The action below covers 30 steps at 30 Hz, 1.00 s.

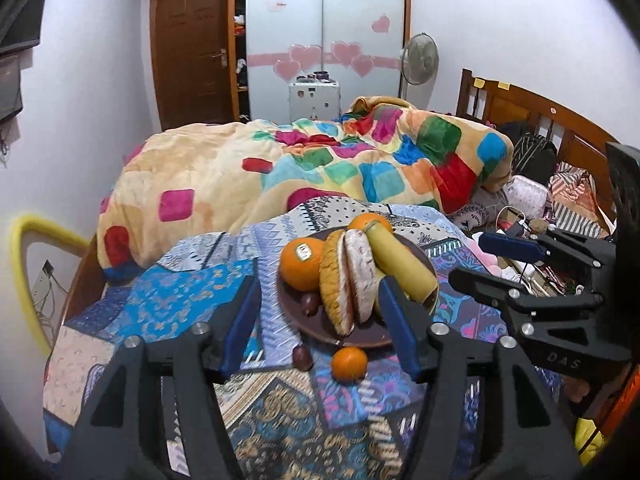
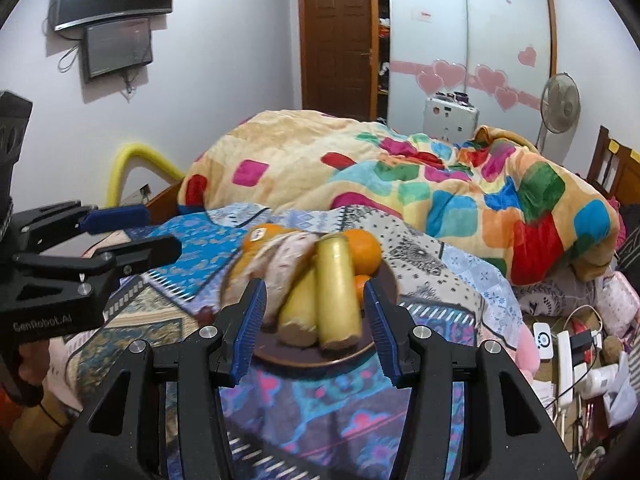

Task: Organize fruits
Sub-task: 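Move the left gripper to a small dark red fruit while the right gripper moves to the last orange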

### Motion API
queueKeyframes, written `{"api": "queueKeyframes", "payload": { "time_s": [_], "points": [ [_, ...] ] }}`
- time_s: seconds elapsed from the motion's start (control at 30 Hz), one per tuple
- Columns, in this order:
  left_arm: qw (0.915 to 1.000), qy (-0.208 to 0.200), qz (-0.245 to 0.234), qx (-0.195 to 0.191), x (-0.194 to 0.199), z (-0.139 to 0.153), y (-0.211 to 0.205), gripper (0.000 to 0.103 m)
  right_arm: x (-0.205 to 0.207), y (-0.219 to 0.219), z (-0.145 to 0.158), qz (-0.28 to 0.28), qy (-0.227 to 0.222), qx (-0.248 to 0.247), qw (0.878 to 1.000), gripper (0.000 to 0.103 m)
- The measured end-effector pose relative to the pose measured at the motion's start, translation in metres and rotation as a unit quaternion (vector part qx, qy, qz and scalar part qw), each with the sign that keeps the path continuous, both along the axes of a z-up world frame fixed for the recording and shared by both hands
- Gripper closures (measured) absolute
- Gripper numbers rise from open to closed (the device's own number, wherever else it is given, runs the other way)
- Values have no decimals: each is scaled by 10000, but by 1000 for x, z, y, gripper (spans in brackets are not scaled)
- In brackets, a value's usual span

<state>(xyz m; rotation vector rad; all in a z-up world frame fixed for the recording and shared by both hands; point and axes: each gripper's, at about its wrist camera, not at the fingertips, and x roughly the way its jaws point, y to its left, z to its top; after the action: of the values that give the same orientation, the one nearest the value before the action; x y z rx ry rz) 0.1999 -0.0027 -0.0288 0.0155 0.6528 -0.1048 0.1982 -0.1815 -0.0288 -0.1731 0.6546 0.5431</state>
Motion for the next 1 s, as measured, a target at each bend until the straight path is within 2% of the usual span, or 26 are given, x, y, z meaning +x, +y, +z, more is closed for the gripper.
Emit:
{"api": "queueKeyframes", "payload": {
  "time_s": [0.33,0.67,1.0],
  "points": [
    [9993,286,241,60,-31,-23,33,38,-20,27,-27,315,325,-117,9989,54],
    [9968,718,347,63,-32,-67,61,38,-14,59,-68,462,808,-411,9948,54],
    [9952,925,313,-5,-33,-96,82,38,-1,82,-90,502,1152,-625,9901,54]
  ]
}}
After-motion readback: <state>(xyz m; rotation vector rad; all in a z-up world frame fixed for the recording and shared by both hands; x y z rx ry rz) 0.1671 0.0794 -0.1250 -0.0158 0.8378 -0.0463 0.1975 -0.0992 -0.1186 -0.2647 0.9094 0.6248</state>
